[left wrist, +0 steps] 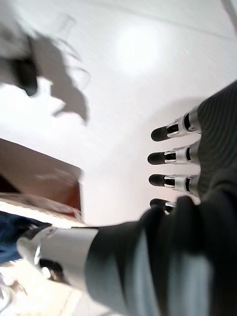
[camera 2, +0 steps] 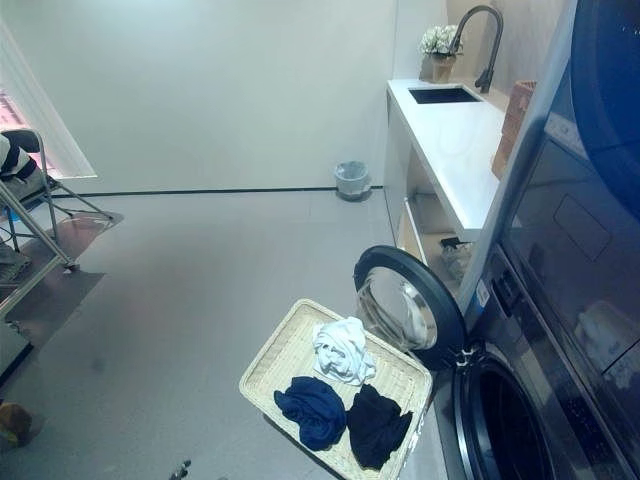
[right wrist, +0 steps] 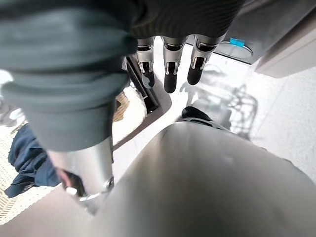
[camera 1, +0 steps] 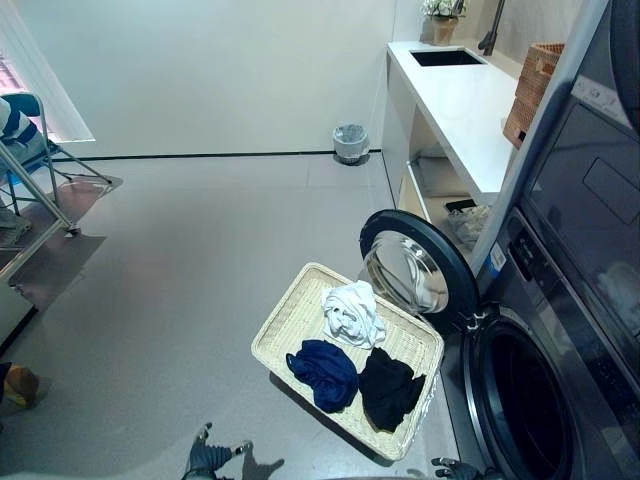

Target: Put the clothes into the washing machine.

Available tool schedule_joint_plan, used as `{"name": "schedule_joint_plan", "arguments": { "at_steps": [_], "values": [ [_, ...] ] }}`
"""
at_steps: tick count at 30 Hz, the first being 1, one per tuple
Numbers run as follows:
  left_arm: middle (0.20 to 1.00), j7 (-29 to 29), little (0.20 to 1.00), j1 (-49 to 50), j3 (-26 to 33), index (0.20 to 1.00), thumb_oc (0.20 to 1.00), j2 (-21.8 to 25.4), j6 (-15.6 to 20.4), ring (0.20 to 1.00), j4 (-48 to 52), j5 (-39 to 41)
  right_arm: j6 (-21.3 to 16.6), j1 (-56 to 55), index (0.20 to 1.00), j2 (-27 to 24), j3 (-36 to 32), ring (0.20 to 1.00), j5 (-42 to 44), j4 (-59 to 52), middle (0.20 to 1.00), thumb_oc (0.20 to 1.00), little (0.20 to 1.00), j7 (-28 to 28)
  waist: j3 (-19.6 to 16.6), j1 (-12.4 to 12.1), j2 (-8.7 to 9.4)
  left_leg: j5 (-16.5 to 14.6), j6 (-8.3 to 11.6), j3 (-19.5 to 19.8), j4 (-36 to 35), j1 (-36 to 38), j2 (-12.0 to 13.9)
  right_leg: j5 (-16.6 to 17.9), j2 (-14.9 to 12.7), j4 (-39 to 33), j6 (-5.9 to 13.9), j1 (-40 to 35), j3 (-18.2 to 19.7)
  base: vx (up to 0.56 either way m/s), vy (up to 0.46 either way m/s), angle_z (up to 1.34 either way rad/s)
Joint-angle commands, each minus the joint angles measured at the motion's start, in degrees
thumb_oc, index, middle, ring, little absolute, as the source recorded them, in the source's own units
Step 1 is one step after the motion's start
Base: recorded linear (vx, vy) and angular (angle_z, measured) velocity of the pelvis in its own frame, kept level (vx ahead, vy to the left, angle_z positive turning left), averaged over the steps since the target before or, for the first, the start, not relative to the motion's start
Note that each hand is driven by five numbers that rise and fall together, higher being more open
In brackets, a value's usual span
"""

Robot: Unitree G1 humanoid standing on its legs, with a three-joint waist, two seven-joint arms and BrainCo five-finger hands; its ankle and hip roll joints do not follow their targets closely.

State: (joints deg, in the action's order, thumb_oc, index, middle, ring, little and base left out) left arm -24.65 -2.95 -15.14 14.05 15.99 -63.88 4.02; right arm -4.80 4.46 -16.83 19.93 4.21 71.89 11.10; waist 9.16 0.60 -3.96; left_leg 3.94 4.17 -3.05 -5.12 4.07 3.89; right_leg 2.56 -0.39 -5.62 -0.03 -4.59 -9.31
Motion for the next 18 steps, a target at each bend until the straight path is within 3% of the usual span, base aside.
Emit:
{"name": "schedule_joint_plan", "arguments": {
  "at_steps": [1, 7, 18],
  "values": [
    [1.0, -5.5, 1.0, -9.4, -2.5, 1.0, 1.0, 2.7, 3.3, 1.0, 1.7, -7.0, -1.6, 5.6, 1.0, 0.2, 0.8, 1.0, 2.6, -0.3, 1.0, 1.0, 1.0, 0.3, 3.9, 0.1, 3.26, -6.5, -4.7, -3.5, 1.4, 1.2, -6.9, -2.8, -1.4, 2.5, 4.22, 0.5, 1.9, -0.06, 0.032, -0.09],
    [1.0, -6.3, 1.0, -13.8, -5.9, 1.0, 1.0, 3.9, 1.9, 1.0, 6.5, -11.7, -1.7, 7.3, 1.0, -0.7, 1.6, 1.0, 3.6, -1.2, 1.0, 1.0, 1.0, 0.1, 6.2, 0.9, 2.91, -6.8, -5.25, -3.8, 2.6, -1.1, -7.2, -2.3, -1.6, 3.5, 4.41, 3.4, 3.6, -0.03, 0.028, -0.19],
    [1.0, -5.9, 1.0, -27.5, -13.3, 1.0, 1.0, 6.9, -3.7, 1.0, 8.7, -16.9, -2.0, 13.5, 1.0, -1.1, 4.7, 1.0, 7.0, -2.5, 1.0, 1.0, 1.0, -1.2, 12.9, 3.6, 3.1, -8.1, -5.98, -5.8, 8.6, -8.2, -8.1, -0.8, -2.4, 6.4, 4.95, 10.7, 7.9, -0.03, 0.024, -0.17]
  ]
}}
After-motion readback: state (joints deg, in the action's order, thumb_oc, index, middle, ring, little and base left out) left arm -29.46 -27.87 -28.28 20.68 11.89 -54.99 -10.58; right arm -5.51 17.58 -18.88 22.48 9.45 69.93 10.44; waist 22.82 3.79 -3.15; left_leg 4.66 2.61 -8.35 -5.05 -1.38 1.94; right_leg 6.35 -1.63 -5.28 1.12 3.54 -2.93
